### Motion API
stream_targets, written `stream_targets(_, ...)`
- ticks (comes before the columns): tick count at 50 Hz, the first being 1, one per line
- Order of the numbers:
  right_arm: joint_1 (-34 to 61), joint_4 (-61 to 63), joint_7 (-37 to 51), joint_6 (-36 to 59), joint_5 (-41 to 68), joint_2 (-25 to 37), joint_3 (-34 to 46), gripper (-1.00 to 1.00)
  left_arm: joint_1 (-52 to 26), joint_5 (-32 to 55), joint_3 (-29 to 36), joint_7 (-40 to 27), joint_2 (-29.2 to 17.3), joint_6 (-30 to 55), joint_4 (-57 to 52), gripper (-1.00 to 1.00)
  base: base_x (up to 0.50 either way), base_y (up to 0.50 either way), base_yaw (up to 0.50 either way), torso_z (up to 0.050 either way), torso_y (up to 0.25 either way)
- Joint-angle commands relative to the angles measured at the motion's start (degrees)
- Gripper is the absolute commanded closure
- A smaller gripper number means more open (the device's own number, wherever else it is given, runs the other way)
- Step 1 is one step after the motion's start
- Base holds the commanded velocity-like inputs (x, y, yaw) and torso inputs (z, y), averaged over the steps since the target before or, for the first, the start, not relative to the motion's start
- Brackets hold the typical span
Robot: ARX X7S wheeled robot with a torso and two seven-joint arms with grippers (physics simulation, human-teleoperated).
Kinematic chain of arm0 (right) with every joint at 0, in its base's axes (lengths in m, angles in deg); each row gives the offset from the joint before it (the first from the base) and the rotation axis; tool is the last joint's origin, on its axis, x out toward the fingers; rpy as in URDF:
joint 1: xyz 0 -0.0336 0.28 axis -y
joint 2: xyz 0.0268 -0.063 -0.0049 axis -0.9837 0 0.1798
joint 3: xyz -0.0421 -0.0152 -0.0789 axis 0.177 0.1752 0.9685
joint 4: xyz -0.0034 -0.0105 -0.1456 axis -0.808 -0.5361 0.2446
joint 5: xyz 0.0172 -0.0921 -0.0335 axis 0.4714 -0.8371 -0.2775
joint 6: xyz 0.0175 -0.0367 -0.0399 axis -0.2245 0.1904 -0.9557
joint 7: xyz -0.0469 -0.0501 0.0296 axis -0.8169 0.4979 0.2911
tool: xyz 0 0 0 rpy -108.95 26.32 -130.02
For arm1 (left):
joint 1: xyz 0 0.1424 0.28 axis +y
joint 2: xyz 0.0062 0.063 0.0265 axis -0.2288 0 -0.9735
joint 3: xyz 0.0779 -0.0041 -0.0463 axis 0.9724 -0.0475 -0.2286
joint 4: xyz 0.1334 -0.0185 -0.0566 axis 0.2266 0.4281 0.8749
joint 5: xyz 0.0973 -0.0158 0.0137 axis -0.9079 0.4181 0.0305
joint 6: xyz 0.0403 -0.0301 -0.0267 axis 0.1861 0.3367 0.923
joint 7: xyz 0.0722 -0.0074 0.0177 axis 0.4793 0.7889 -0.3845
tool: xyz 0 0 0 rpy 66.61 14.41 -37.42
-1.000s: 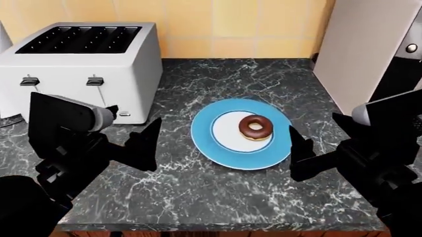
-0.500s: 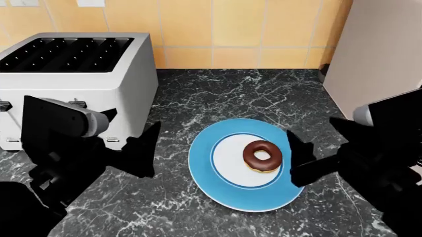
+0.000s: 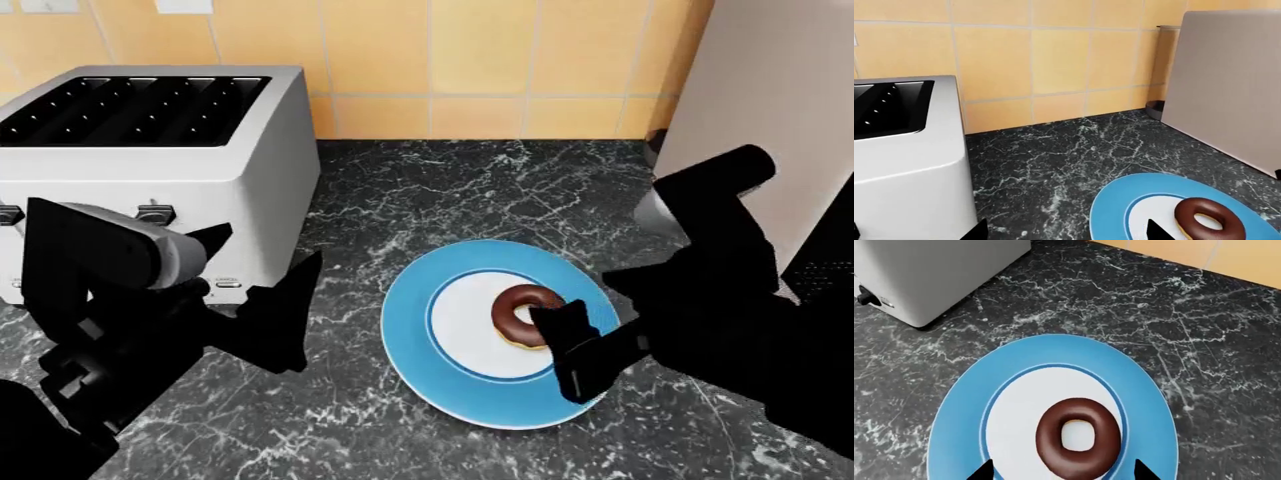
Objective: Move the dessert items from the plate to the tray.
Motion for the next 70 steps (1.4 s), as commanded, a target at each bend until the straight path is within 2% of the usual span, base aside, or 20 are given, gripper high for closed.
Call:
stream_targets(1,6.3,-8.7,2.4,1.2,1.8,-2.1,9.6,-1.0,0.5,-0.6,0.5,0.5,-0.5,-0.9,0.0,-1.0,0.0,0.0,0.0,0.0,0.0)
stream_targets(20,5.7,-11.0,2.0,2.5,-1.0,-3.8,14.5,-1.0,0.7,0.0,1.1,-0.2,-1.4,-2.0,0.1,-1.0,0.0,0.0,0.0,0.0,0.0)
stream_targets(70,6.7,-15.2,-6.0,3.2,-12.4,-7.1,17.9,-1.0,2.8,-1.7,2.3,1.2,-3.4,-5.5,0.4,-1.0,0.0,0.0,0.0,0.0,0.0)
